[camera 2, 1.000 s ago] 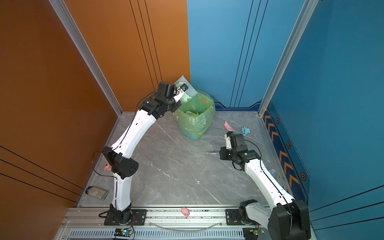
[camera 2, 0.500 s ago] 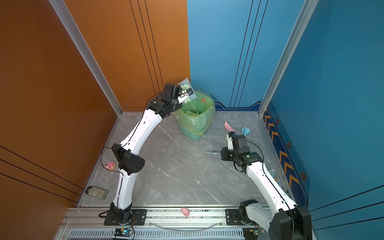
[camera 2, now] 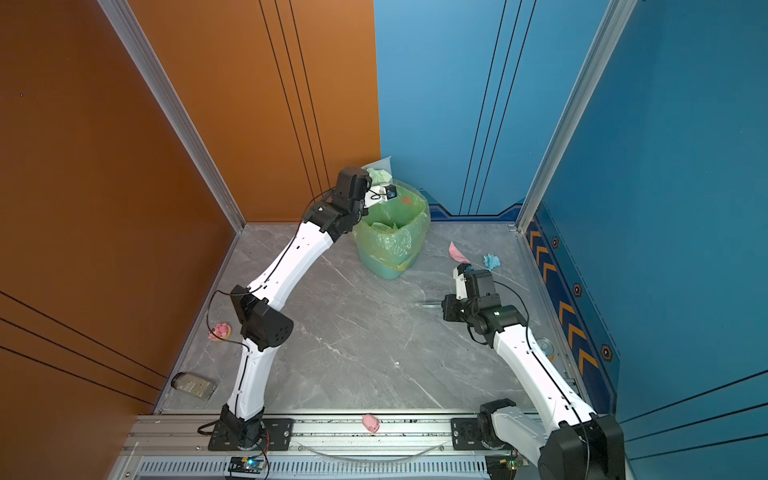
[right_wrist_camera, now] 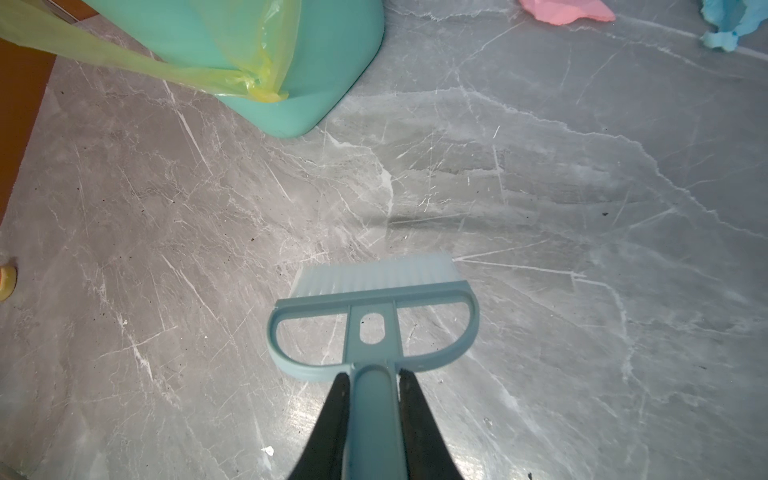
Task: Sweep away the paper scraps from the table
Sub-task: 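Tip the dustpan with the left gripper to drop the green scrap into the bin, then lower the empty dustpan with the left gripper while the brush moves to the pink scrap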
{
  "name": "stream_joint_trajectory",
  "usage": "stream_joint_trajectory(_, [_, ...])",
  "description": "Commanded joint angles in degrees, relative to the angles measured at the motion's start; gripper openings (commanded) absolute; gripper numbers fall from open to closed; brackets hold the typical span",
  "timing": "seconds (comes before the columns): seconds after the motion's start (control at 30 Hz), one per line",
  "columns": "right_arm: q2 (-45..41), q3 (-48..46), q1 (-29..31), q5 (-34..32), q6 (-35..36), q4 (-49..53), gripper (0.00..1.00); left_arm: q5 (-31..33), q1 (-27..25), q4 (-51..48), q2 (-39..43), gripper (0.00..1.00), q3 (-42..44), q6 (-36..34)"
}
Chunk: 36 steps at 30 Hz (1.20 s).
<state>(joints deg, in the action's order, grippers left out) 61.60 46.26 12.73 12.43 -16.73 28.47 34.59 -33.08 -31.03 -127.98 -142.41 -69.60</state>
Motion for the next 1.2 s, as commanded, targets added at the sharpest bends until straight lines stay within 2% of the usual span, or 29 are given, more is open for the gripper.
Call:
stream_joint_trajectory(0.0, [-1.5,-0.7,-0.3,0.4,-0.5,0.9,0.0,2.9,-0.4,4.2,-0.5,0.0,1.1,-5.8])
stream_joint_trajectory(0.33, [-3.1,-1.3,-0.4,-0.2,-0.3,1.3,0.0,6.4,-0.4,11.4,0.5,0.0,5.8,-17.2])
stream_joint_trajectory(0.57, [-4.7,-1.6,-0.5,-1.3,-0.2,2.0,0.0,6.4,-0.3,13.6,0.6,0.0,5.0,-16.4])
stream_joint_trajectory(0.67, [-5.9,-2.0,-0.6,-2.3,-0.3,1.5,0.0,5.8,-0.1,13.4,0.8,0.0,3.6,-13.1])
stream_joint_trajectory(0.83, [-7.4,-2.2,-1.5,-5.4,-2.0,-0.4,0.0,1.6,0.4,10.0,3.0,0.0,0.9,-1.5])
stream_joint_trajectory(0.97, [-7.8,-1.9,-2.8,-9.5,-4.0,-2.2,0.0,-1.7,0.9,8.9,6.1,0.0,2.2,7.0])
stream_joint_trajectory(1.17, [-6.6,0.3,-6.0,-14.8,-5.9,-3.2,0.0,-4.9,1.1,8.0,11.0,0.0,6.9,16.2])
